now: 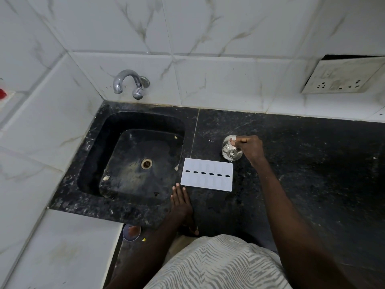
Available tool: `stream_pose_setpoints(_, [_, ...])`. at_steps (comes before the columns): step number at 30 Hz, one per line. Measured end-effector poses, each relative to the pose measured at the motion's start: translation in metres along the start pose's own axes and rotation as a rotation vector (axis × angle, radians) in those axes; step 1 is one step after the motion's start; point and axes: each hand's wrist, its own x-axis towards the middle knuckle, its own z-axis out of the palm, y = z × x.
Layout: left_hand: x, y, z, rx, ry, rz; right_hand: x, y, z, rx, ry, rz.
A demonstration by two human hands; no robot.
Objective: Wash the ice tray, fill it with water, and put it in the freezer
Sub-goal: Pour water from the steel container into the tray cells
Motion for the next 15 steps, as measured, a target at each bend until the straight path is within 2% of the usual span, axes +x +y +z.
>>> stream_pose_setpoints(15, [-0.0030,0.0025,-0.0032,0.009,-0.007,-0.009,0.0036,0.0010,-0.0014,-0.010,0.001,0.025])
